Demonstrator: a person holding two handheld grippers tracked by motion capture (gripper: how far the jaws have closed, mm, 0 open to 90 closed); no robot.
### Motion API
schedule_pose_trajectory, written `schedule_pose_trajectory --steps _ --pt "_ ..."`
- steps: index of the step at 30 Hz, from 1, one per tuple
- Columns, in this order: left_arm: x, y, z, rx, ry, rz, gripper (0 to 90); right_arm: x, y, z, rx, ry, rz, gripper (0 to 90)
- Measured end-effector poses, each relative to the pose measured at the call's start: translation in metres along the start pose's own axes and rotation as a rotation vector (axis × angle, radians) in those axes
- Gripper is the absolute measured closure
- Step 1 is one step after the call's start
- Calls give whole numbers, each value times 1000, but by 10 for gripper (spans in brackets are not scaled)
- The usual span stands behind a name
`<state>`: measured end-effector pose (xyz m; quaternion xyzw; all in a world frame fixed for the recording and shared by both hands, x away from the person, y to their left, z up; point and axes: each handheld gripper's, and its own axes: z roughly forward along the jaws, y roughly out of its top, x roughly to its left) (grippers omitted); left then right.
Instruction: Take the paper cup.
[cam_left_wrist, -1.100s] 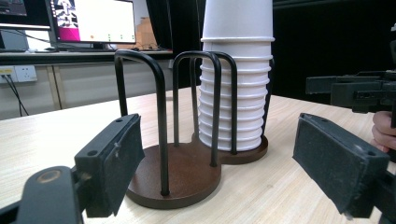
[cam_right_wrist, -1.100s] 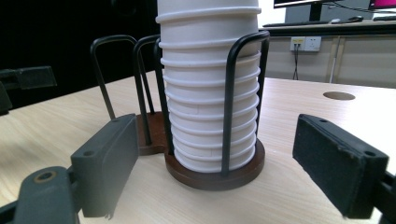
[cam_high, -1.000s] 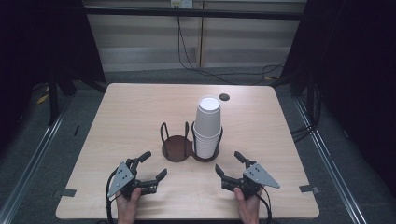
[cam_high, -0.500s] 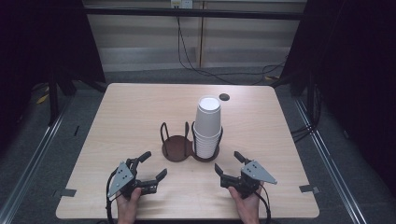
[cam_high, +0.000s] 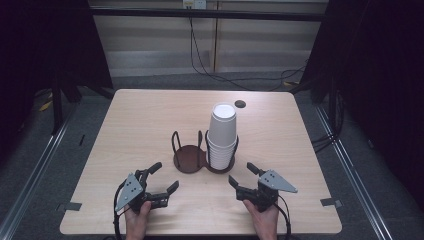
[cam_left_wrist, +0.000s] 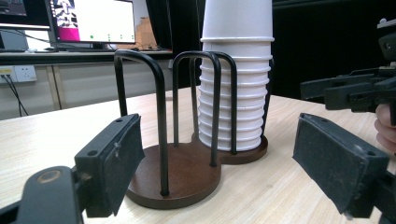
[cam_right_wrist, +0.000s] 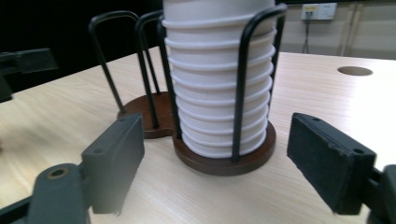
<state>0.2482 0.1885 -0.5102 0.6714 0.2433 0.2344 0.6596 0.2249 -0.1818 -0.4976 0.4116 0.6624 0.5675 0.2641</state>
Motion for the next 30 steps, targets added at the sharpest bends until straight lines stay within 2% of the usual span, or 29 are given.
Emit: schedule_pose_trajectory --steps 3,7,9,10,13,15,16,19,21,24,30 --pt "0 0 0 0 0 0 157 0 2 -1 -22 13 8 191" --pt "0 0 0 0 0 0 157 1 8 -1 -12 28 -23 230" --pt "0 0 0 -1 -1 -2 157 1 11 -1 -7 38 -13 249" --pt "0 0 0 0 0 0 158 0 15 -1 34 58 5 307" --pt "0 0 0 -1 1 0 158 -1 17 -2 22 53 -5 323" --pt "0 0 0 -1 1 0 157 -2 21 -2 45 60 14 311" --pt "0 0 0 -1 1 0 157 -3 22 -2 37 67 17 331" --pt "0 0 0 -1 1 -1 157 -4 24 -3 29 65 17 327" --pt "0 0 0 -1 1 0 158 -4 28 -3 62 61 40 313" --pt "0 0 0 -1 1 0 157 -5 32 -2 68 56 45 313" --pt "0 0 0 -1 1 -1 158 -7 44 -1 84 124 48 235"
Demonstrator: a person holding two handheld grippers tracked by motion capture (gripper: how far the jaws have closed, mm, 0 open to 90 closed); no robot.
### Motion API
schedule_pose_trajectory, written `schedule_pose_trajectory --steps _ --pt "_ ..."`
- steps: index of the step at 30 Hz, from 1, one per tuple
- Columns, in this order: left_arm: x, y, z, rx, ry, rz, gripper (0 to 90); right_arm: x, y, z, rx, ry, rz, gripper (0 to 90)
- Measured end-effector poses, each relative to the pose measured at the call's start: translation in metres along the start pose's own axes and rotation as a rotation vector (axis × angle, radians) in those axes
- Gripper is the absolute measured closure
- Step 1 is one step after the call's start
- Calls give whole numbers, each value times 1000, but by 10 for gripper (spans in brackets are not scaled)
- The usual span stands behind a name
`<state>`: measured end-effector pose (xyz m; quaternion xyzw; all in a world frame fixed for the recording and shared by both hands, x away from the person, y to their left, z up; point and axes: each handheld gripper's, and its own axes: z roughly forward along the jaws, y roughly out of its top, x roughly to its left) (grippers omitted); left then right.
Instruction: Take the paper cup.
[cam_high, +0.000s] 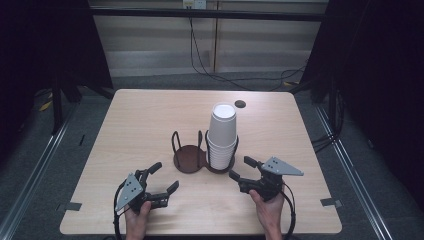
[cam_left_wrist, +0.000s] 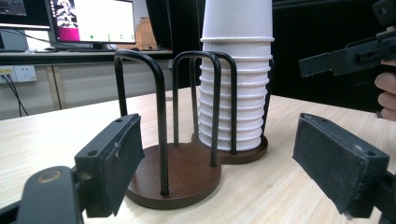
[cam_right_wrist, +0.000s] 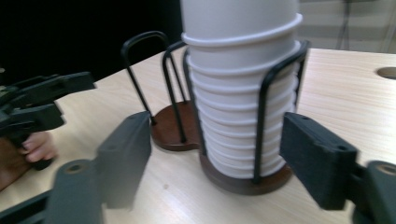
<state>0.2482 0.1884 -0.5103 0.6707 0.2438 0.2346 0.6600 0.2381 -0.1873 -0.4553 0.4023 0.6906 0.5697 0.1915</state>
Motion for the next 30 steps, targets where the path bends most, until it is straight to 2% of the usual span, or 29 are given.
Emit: schedule_pose_trajectory --steps 7,14,20,30 --pt "0 0 0 1 -1 0 157 0 11 5 28 33 -6 192" --pt "0 0 0 0 0 0 158 -1 28 7 41 87 -20 137" --pt "0 0 0 0 0 0 158 -1 41 9 38 88 -35 134" --pt "0 0 0 0 0 0 157 -5 60 14 62 100 -46 134"
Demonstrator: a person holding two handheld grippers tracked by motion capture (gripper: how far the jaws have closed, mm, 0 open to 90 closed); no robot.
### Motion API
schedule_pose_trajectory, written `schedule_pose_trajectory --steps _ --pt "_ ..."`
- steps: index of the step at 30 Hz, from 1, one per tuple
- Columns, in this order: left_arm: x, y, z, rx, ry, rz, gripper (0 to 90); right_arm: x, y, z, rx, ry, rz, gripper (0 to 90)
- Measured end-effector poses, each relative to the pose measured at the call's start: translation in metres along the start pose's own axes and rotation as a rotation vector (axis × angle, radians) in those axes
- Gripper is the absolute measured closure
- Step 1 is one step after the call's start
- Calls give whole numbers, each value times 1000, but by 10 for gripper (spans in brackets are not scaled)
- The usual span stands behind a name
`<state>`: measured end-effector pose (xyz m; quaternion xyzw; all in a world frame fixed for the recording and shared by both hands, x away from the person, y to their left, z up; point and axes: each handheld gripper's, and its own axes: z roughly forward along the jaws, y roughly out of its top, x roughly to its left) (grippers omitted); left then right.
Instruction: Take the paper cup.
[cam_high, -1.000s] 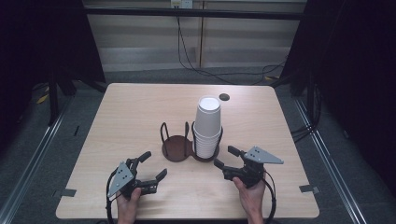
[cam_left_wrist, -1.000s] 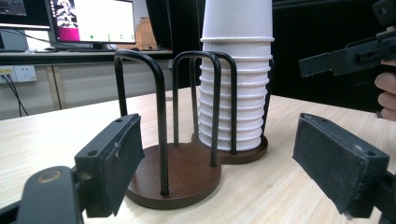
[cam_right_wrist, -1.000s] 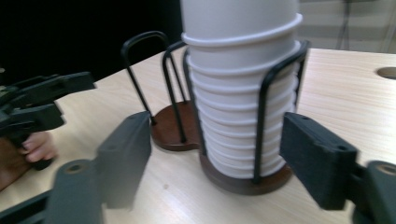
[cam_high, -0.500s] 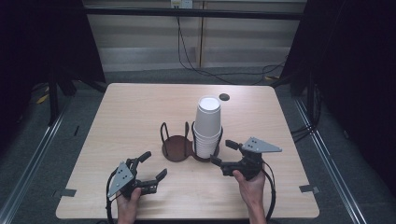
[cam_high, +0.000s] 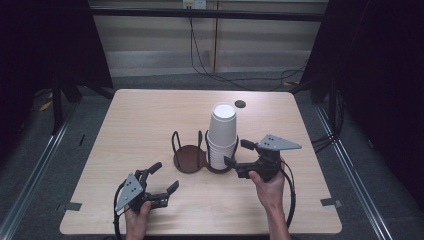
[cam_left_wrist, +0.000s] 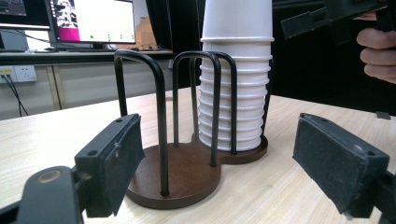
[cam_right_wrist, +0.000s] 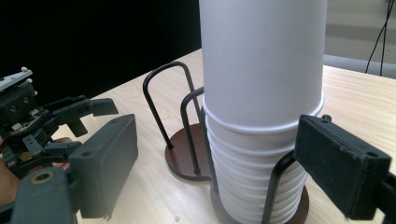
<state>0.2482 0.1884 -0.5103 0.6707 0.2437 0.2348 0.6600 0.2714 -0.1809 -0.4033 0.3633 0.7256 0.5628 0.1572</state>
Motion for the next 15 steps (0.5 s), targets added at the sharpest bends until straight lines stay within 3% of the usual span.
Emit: schedule_pose_trajectory --steps 7,15 --pt "0 0 0 0 0 0 158 -4 7 0 2 7 10 136" --pt "0 0 0 0 0 0 158 -9 28 2 15 24 1 136"
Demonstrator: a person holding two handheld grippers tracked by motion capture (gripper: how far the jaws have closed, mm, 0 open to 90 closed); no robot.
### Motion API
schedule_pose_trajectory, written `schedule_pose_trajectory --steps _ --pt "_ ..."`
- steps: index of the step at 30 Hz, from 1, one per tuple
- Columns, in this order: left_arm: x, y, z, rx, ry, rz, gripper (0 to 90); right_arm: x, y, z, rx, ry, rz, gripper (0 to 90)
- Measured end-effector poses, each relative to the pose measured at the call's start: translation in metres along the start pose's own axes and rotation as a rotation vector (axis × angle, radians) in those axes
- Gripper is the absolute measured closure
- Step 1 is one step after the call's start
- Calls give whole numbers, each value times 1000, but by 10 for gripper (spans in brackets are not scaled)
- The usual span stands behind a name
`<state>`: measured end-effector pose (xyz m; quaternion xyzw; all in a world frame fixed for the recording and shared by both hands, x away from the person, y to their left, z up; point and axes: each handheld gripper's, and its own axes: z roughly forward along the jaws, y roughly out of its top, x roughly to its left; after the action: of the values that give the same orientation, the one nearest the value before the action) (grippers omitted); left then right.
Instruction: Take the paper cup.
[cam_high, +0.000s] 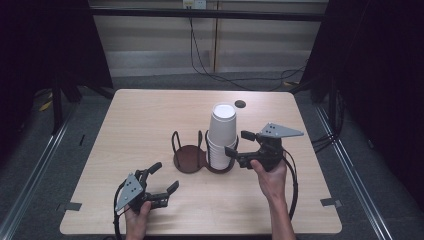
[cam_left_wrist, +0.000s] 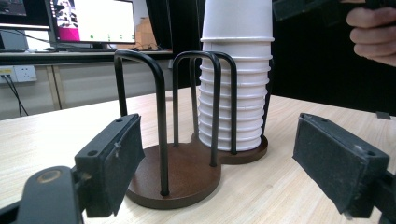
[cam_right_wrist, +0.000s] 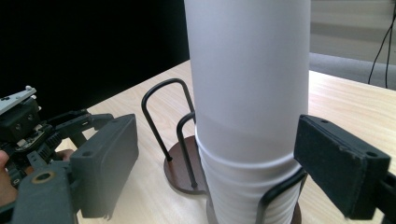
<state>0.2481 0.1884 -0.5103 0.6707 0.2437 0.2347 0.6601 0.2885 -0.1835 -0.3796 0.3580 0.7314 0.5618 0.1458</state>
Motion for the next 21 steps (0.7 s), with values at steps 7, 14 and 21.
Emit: schedule_pose_trajectory --steps 7,14,21 --pt "0 0 0 0 0 0 158 -4 22 9 48 1 -30 136" --pt "0 0 0 0 0 0 158 -9 36 16 79 14 -30 135" --pt "0 0 0 0 0 0 158 -15 47 21 91 21 -36 135"
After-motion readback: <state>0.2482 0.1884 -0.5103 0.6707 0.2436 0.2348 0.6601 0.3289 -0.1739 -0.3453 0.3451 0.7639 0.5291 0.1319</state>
